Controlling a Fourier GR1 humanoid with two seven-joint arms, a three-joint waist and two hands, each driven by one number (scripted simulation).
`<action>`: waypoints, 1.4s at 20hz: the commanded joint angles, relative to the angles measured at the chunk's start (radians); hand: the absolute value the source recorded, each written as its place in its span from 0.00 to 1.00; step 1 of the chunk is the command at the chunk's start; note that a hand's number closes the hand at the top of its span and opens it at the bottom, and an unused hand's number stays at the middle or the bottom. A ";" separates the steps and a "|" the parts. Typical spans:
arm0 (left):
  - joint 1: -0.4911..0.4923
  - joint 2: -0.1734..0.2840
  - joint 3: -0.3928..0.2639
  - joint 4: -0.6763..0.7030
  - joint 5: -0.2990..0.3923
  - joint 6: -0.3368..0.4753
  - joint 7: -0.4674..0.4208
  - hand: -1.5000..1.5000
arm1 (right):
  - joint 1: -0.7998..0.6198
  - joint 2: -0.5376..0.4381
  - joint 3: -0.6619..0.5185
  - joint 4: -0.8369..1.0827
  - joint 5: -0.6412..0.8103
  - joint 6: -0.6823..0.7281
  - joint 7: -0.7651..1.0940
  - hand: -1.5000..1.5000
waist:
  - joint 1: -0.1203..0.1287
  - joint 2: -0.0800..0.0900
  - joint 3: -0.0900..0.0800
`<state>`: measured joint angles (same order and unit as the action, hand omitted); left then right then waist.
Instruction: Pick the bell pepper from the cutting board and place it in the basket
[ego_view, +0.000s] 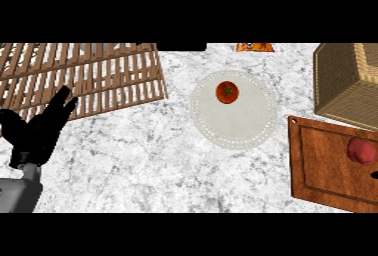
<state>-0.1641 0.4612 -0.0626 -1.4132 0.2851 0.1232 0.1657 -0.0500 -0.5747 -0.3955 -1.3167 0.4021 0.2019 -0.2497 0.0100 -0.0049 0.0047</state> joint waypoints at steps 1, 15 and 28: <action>-0.041 -0.034 0.019 0.070 -0.021 -0.013 -0.019 0.50 | -0.095 -0.008 0.048 0.171 0.077 -0.024 -0.020 0.00 | -0.004 0.008 -0.004; 0.021 -0.084 0.084 -0.077 -0.081 -0.056 0.086 0.50 | -0.069 0.019 0.049 0.283 0.128 -0.067 -0.170 0.00 | -0.008 0.005 -0.004; 0.008 -0.128 0.126 -0.022 -0.152 -0.104 0.053 0.50 | -0.067 0.001 0.052 0.274 0.163 -0.055 -0.188 0.00 | -0.009 0.005 -0.005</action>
<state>-0.1533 0.3532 0.0673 -1.4255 0.1550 0.0233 0.1901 -0.0941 -0.5646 -0.3464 -1.0775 0.5323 0.1692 -0.4473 0.0027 -0.0061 0.0042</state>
